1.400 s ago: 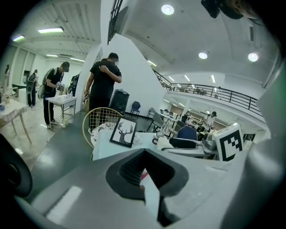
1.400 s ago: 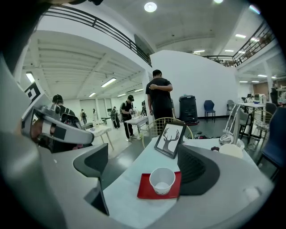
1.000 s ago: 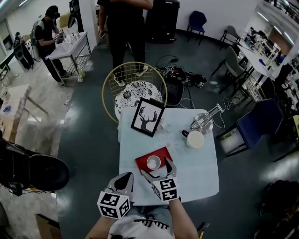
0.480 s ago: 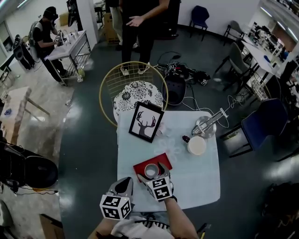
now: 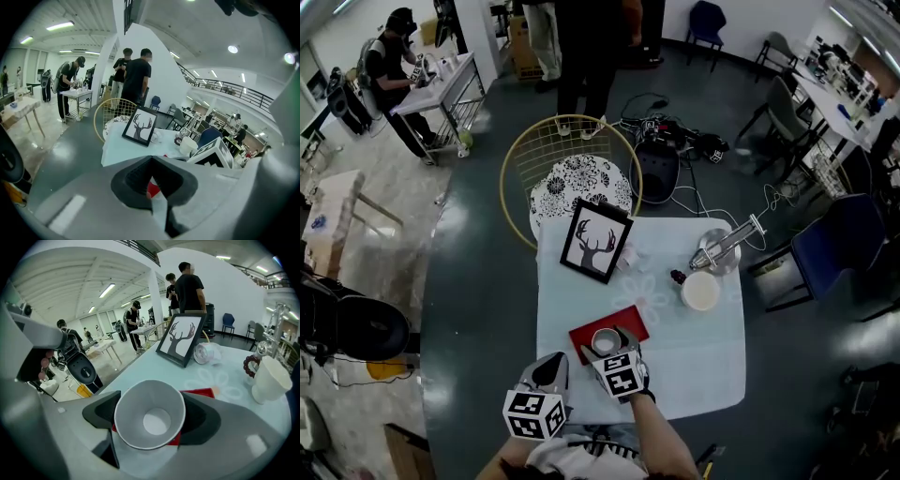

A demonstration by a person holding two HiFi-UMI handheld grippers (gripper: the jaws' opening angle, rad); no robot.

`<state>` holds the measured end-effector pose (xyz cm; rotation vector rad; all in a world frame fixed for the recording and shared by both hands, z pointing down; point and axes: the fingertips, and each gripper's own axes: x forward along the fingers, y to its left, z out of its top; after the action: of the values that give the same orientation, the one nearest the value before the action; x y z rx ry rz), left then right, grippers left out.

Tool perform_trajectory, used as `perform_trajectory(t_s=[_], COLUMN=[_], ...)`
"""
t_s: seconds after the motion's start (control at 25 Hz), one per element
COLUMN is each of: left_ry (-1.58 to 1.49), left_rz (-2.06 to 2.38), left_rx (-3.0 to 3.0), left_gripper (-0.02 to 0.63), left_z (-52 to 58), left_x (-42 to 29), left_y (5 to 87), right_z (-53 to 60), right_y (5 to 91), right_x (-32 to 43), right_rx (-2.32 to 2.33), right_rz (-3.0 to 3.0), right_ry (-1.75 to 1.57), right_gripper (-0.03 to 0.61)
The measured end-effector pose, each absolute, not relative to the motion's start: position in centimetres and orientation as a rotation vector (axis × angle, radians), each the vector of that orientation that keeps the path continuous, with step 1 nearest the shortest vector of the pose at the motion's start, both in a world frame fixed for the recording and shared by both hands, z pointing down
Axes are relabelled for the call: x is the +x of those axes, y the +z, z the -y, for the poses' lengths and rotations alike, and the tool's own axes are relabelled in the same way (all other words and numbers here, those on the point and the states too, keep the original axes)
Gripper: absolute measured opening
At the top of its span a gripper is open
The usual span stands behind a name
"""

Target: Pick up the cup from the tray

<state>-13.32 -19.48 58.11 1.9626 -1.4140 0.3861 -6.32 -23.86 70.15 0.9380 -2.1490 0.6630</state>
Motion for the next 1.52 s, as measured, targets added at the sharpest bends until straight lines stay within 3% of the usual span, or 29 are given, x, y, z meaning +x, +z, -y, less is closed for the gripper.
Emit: perform_trajectory(t_s=[0.36,1.0,1.52], left_ry=[0.360,0.350,0.397], left_rz=[1.470,1.387,1.236], left_rx=[1.950,2.055,2.103], left_gripper=[0.000,0.000,0.000], left_z=[20.1,21.2,19.8], left_x=[-14.0,-10.2,-5.0], left_y=[57.4,56.9,57.6], right_z=[23.5,22.4,19.3], right_y=[68.1,66.2,66.4], right_x=[-5.3,8.5,14.9], right_rx=[0.971,1.302,1.424], right_rz=[2.174,2.024,2.003], right_ry=[0.677,0.710,0.823], right_gripper=[0.382,0.380,0.380])
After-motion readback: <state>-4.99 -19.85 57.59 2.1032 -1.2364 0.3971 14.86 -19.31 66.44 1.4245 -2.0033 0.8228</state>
